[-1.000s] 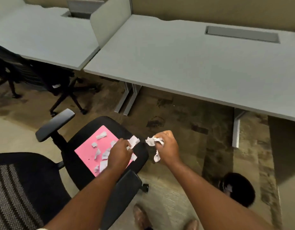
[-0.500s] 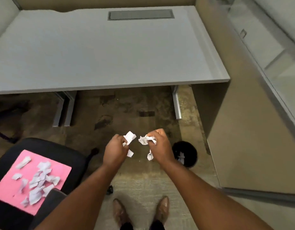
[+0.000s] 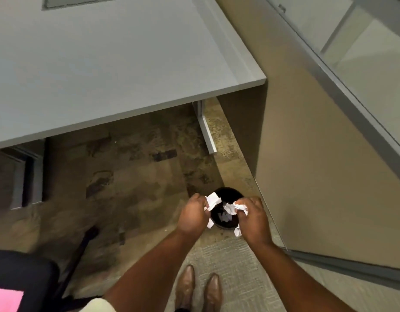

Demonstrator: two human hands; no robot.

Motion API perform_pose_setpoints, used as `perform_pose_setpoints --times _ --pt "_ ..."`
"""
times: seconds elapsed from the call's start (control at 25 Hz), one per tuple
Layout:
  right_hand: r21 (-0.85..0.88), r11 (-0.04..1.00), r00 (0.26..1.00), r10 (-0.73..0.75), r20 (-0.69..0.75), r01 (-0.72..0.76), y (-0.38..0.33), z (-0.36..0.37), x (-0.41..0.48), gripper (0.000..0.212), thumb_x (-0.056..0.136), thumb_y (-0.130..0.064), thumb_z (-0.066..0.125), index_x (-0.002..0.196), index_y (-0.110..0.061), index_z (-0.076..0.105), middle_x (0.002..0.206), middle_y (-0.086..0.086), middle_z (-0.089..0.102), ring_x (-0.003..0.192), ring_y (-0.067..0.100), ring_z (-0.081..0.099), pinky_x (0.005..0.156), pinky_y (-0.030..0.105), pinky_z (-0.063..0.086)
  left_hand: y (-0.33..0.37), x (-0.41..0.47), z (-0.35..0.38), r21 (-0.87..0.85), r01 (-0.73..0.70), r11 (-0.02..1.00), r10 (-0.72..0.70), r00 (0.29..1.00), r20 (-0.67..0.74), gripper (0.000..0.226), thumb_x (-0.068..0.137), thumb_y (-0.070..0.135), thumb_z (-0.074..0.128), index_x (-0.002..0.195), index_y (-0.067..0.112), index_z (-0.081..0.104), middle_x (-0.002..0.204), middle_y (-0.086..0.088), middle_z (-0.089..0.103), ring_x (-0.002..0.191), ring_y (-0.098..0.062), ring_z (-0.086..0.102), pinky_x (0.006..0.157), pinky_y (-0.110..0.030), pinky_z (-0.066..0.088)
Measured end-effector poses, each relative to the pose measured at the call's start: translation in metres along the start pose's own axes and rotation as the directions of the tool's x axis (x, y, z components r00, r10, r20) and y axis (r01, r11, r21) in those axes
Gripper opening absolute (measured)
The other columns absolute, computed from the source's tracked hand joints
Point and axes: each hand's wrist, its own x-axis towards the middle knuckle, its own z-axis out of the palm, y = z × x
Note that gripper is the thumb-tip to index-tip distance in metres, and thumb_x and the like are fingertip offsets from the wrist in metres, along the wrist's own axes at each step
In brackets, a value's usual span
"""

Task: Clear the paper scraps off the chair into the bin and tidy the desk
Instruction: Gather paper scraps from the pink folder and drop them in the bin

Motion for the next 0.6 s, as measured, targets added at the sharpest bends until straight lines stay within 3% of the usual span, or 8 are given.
perform_pose_setpoints --times 0.16,0.44,0.6 --pt "-0.015 0.995 0.995 0.099 -0.027 -0.1 0.058 0.035 0.031 0.023 0.087 0.0 0.064 0.101 -0.019 0.068 0.112 0.0 0.05 0.087 0.017 0.059 0.072 0.023 0.041 -0.022 0.048 0.076 0.03 -0.049 0.998 0.047 0.997 0.062 0.01 0.085 0.01 0.062 0.093 0.012 0.066 0.107 -0.007 0.062 0.096 -0.03 0.064 0.08 -0.038 0.048" --pt "-0.033 0.98 0.979 0.191 -0.068 -0.194 0.148 0.109 0.068 0.022 0.089 -0.003 0.067 0.109 -0.012 0.068 0.12 0.009 0.05 0.092 0.029 0.063 0.083 0.04 0.054 -0.063 0.112 0.185 0.027 -0.116 0.993 0.112 0.986 0.123 0.012 0.087 0.011 0.062 0.096 0.008 0.068 0.11 -0.012 0.061 0.097 -0.033 0.063 0.078 -0.04 0.051" --pt "-0.012 0.981 0.977 0.193 -0.086 -0.195 0.18 0.137 0.082 0.026 0.09 -0.004 0.069 0.113 -0.015 0.066 0.122 0.006 0.048 0.093 0.027 0.063 0.084 0.04 0.054 -0.084 0.134 0.217 -0.006 -0.096 0.995 0.096 0.984 0.152 0.018 0.085 0.013 0.063 0.102 0.007 0.068 0.114 -0.011 0.057 0.1 -0.029 0.06 0.074 -0.031 0.041"
